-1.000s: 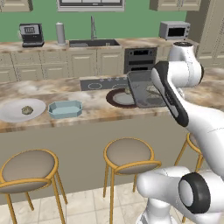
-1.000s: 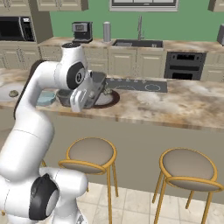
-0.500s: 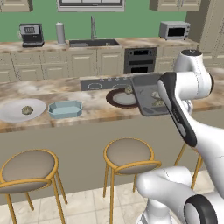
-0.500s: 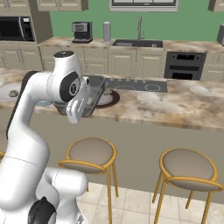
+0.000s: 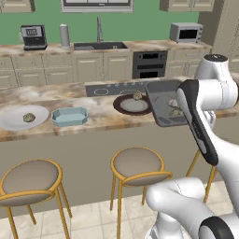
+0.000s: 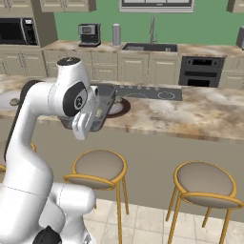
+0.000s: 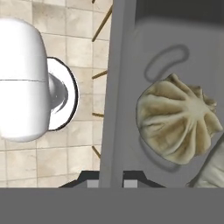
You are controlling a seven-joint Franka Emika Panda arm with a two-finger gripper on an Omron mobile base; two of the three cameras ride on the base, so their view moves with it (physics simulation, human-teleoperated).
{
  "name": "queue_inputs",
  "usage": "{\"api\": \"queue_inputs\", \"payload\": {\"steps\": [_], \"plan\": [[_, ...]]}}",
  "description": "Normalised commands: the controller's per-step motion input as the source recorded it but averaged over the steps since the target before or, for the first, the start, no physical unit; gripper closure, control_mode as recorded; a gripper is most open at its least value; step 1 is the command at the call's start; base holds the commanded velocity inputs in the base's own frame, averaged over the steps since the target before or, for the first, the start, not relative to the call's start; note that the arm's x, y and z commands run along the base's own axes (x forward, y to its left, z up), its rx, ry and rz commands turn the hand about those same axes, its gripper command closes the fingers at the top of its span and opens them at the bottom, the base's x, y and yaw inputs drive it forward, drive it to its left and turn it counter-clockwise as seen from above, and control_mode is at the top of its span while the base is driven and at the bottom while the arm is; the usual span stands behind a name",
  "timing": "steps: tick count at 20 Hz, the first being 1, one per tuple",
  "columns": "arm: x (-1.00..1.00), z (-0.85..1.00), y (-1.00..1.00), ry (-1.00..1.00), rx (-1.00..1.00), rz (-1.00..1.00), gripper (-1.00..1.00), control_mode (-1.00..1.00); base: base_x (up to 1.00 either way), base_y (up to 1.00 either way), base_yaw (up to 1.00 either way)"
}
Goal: Place two dumplings into each of the tupperware containers and then place the containers in the fridge.
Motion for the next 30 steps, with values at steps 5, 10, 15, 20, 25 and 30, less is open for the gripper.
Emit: {"api": "queue_inputs", "payload": {"steps": [5, 10, 15, 20, 25, 30], "plan": [[-0.47, 0.15, -0.2, 0.0, 0.0, 0.01, 1.0, -1.0, 0.0, 0.0, 0.0], [-0.18, 0.23, 0.0, 0.0, 0.0, 0.07, 1.0, -1.0, 0.0, 0.0, 0.0], [-0.19, 0.15, 0.01, 0.0, 0.0, 0.11, 1.0, -1.0, 0.0, 0.0, 0.0], [-0.03, 0.04, 0.0, 0.0, 0.0, 0.01, 1.0, -1.0, 0.0, 0.0, 0.0], [-0.2, 0.02, 0.0, 0.0, 0.0, 0.0, 1.0, -1.0, 0.0, 0.0, 0.0], [-0.03, 0.0, 0.0, 0.0, 0.0, 0.0, 1.0, 1.0, -0.26, -0.02, -0.01]]}}
